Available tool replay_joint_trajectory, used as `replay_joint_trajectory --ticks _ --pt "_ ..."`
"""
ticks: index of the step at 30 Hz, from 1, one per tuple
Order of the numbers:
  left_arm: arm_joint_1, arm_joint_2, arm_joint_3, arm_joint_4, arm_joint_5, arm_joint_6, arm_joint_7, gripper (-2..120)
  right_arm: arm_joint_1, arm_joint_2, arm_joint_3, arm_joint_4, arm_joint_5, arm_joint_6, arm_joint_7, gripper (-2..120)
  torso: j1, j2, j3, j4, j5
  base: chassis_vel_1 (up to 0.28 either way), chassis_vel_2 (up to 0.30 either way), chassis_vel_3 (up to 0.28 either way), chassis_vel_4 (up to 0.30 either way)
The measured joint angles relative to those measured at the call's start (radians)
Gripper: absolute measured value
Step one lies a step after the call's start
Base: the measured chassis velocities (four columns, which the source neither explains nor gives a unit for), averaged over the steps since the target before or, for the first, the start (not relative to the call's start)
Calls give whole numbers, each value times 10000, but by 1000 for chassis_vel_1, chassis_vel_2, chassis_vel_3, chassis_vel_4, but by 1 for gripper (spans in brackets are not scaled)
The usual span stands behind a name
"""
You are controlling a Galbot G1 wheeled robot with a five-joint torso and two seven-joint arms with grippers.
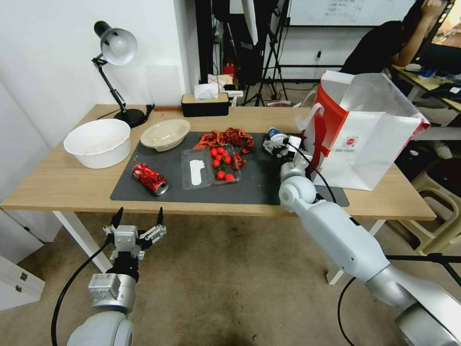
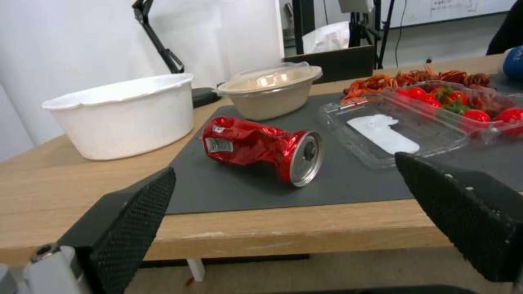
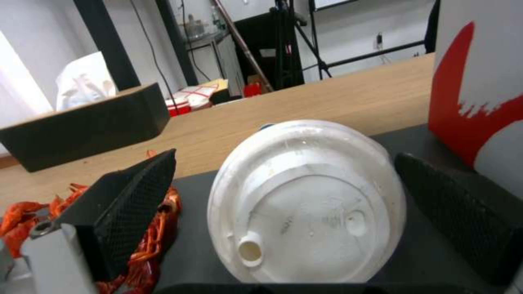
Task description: Pick up the trash from the table and place it into the takeout bag.
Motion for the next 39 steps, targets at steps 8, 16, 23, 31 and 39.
replay_joint_trajectory --ticks 8,16,23,31,39 --pt "-8 16 -2 33 0 -39 0 100 204 173 -176 -385 -40 -95 -13 100 0 0 0 1 0 0 0 0 0" --pt "0 24 7 76 10 -103 0 100 203 174 -190 -476 -75 -199 8 100 0 0 -1 0 0 0 0 0 0" --pt "72 4 40 96 108 -239 2 100 199 190 -173 -560 -106 -334 143 91 0 0 0 0 0 0 0 0 0" --pt "109 -14 28 74 132 -285 2 100 160 181 -173 -522 -126 -337 196 69 -1 0 -1 0 0 0 0 0 0" --pt "135 -19 20 72 148 -308 1 100 35 59 -128 -38 -128 -344 347 63 0 0 0 1 0 0 0 0 0"
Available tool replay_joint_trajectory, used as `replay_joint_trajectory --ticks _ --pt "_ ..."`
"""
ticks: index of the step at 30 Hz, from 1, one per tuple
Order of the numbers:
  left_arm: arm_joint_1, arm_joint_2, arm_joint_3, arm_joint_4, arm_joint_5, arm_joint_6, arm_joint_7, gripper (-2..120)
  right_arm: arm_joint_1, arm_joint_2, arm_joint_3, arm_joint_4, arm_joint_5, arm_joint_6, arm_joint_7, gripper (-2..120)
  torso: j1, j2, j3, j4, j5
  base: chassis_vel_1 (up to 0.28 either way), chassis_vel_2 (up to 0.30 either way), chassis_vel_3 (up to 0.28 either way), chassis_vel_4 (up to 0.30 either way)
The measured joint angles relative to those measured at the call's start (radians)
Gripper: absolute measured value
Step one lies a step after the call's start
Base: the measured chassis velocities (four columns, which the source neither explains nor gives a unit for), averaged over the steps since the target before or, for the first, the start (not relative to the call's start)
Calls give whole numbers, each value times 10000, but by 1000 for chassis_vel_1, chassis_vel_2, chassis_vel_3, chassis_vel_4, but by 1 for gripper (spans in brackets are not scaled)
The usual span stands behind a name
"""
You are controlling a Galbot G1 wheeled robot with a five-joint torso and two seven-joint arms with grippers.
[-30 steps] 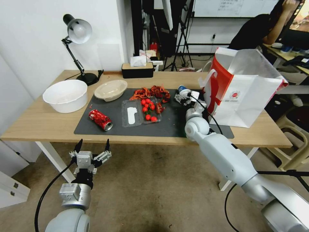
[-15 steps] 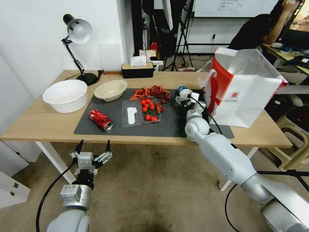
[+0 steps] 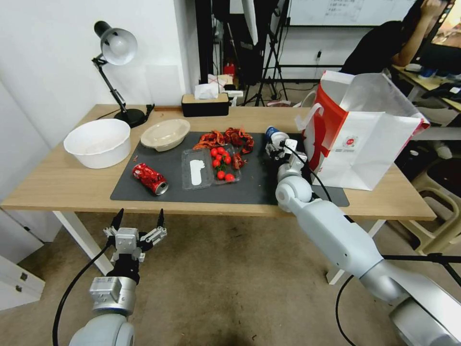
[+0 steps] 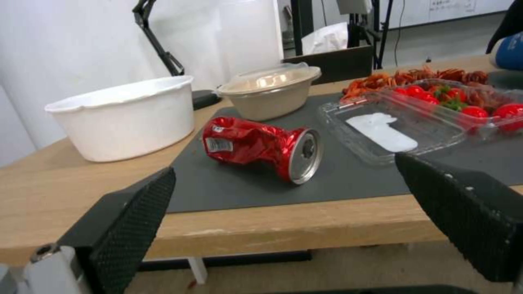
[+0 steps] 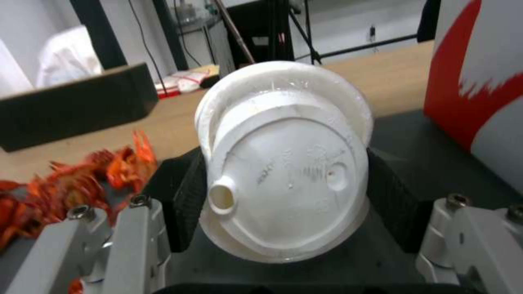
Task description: Pick up the trash from the table and place it into the takeout bag.
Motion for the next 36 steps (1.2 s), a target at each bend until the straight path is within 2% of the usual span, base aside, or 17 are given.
replay_joint_trajectory --ticks 10,27,30,36 --pt "3 -24 23 4 77 -36 -4 100 -112 -327 179 1139 6 -72 205 63 0 0 0 -1 0 0 0 0 0" --pt "21 -40 50 113 203 -129 -6 100 206 -776 275 3212 334 768 -947 63 0 0 0 1 0 0 0 0 0" --pt "18 -46 65 127 248 -131 -7 100 392 -928 438 3652 445 843 -1113 63 0 0 0 2 0 0 0 0 0" --pt "18 -60 116 124 344 -133 -7 100 444 -1766 1461 4632 569 509 -1070 63 0 0 0 3 2 0 0 0 0"
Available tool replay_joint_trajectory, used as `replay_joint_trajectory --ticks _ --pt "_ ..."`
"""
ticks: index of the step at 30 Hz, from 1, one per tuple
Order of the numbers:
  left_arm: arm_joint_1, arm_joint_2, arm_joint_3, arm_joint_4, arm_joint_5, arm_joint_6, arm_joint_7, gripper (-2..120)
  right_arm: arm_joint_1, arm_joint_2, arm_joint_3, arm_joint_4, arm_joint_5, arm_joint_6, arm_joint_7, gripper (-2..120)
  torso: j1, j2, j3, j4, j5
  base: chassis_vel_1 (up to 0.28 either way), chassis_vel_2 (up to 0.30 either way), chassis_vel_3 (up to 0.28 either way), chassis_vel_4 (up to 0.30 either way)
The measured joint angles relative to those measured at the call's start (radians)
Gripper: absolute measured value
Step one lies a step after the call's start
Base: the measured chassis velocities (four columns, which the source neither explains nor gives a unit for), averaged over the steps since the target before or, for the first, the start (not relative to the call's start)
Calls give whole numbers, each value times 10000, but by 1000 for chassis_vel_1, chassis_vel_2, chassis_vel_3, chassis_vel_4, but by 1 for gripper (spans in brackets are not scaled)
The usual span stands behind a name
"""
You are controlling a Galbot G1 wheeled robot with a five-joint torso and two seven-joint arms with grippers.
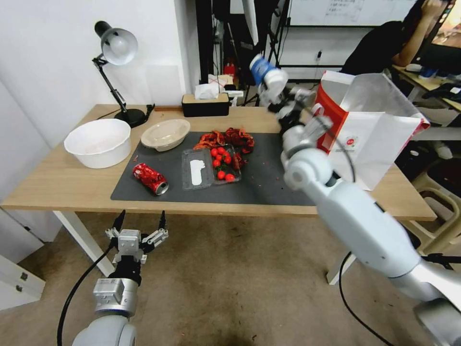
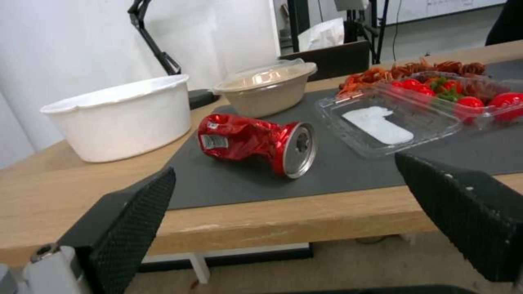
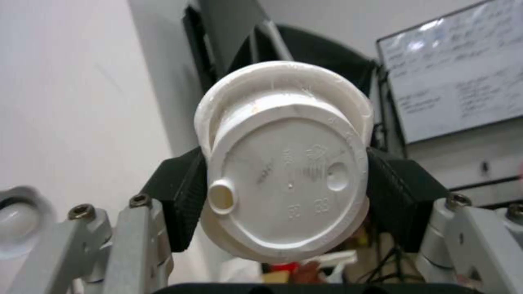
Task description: Pick up the trash from the table and place it into the takeout bag.
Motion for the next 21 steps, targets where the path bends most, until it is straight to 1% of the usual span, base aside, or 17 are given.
replay_joint_trajectory --ticks 2,4,6,7,8,9,10,11,12,13,14,15,16,21 --pt "1 -1 3 -1 23 0 0 100 -139 -458 520 247 -104 -268 187 63 0 0 0 -4 -2 0 0 0 0" --pt "1 -1 8 -1 28 0 0 100 -170 -542 604 286 -123 -310 217 63 0 0 -1 -4 -1 0 0 0 0" --pt "11 -1 15 -1 50 0 0 100 -334 -1035 1103 527 -188 -544 454 63 0 0 0 -7 6 0 0 0 0" --pt "11 -1 15 -1 50 0 0 100 -334 -1035 1103 527 -188 -544 454 63 0 0 0 -7 6 0 0 0 0" --pt "15 -5 39 3 74 -2 1 100 -535 -1529 1637 788 -207 -943 824 63 -1 0 -1 -8 -3 0 0 0 0" --pt "13 -14 62 9 92 -2 2 100 -705 -1798 1947 926 -217 -1300 1094 63 -1 0 -1 -7 -2 0 0 0 0" --pt "6 -23 84 15 112 -4 2 100 -872 -2009 2214 1037 -227 -1748 1375 63 -1 0 -1 -6 0 0 0 0 0" --pt "6 -23 84 15 112 -4 2 100 -872 -2009 2214 1037 -227 -1748 1375 63 -1 0 -1 -6 0 0 0 0 0" --pt "-5 -46 132 23 146 -5 4 100 -1192 -2263 2624 1194 -230 -2307 1795 63 -1 1 -1 -5 -2 0 0 0 0" --pt "-7 -55 165 25 163 -6 5 100 -1394 -2341 2789 1257 -232 -2582 2010 63 -1 1 -1 -6 -2 0 0 0 0" --pt "-7 -55 165 25 163 -6 5 100 -1394 -2341 2789 1257 -232 -2582 2010 63 -1 1 -1 -6 -2 0 0 0 0" --pt "1 -64 220 25 202 -13 7 100 -1789 -2391 3083 1382 -222 -3066 2441 63 0 0 0 -5 7 0 0 0 0" --pt "18 -63 236 23 218 -17 7 100 -2118 -2390 3311 1501 -207 -3426 2770 63 0 0 -1 -3 -2 0 0 0 0" --pt "58 -32 232 -22 227 -27 7 100 -2572 -2328 3510 1617 -200 -3763 3070 63 0 0 0 -3 0 0 0 0 0"
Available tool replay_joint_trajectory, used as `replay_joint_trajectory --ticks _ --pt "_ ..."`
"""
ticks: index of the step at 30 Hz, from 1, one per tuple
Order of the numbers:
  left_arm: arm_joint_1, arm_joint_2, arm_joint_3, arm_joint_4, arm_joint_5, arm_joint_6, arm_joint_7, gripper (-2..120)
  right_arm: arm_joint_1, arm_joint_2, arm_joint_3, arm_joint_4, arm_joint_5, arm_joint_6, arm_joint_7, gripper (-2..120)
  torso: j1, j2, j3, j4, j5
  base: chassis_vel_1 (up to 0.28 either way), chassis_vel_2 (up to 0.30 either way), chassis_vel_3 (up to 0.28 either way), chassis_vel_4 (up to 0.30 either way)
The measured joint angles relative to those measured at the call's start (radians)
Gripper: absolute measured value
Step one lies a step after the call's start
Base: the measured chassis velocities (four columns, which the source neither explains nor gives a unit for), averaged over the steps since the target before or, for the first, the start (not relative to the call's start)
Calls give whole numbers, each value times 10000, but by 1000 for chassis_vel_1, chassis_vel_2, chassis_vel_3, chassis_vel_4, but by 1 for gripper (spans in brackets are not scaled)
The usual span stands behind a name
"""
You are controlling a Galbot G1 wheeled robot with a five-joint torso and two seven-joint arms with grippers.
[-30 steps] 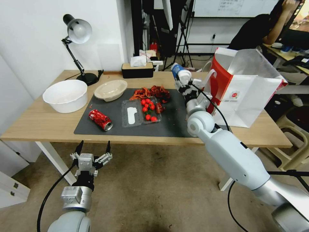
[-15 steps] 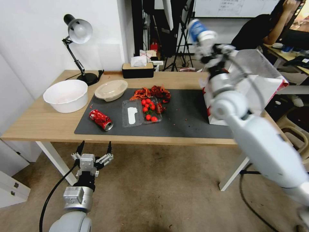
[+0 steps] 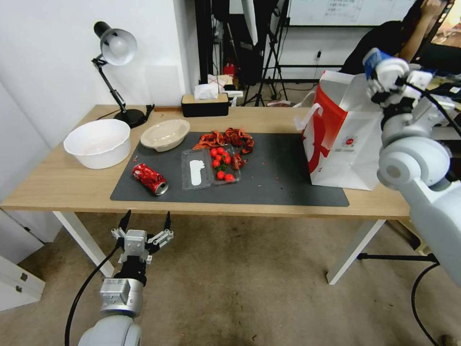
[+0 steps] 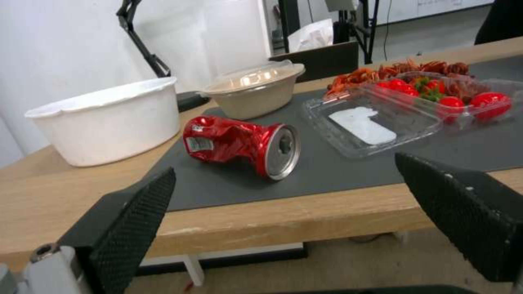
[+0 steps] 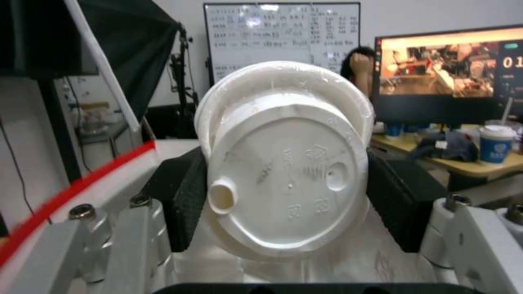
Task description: Pick up the trash from the table and place it into the takeout bag.
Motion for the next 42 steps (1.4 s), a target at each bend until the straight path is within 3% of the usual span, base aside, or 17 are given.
replay_joint_trajectory --ticks 11,16,19,27,38,42 --pt "121 6 -4 -138 27 -71 2 100 -49 -1 143 55 82 -20 79 99 0 0 0 1 -2 0 0 0 0" --pt "136 12 -4 -175 28 -75 4 100 -47 -71 235 114 201 61 61 100 0 0 0 -1 -2 0 0 0 0" --pt "157 8 9 -189 44 -88 6 100 34 -109 299 125 413 613 -312 100 0 0 0 0 -2 0 0 0 0" --pt "182 21 23 -221 64 -100 9 100 -258 -180 508 621 975 3156 -2549 100 0 0 0 -1 -2 0 0 0 0" --pt "201 44 17 -221 73 -122 9 100 -689 -170 589 1060 1031 3785 -3452 100 0 0 0 0 -3 0 0 0 0" --pt "214 51 15 -221 87 -147 9 100 -1455 -113 722 1531 802 4164 -4388 100 0 0 0 1 -3 0 0 0 0"
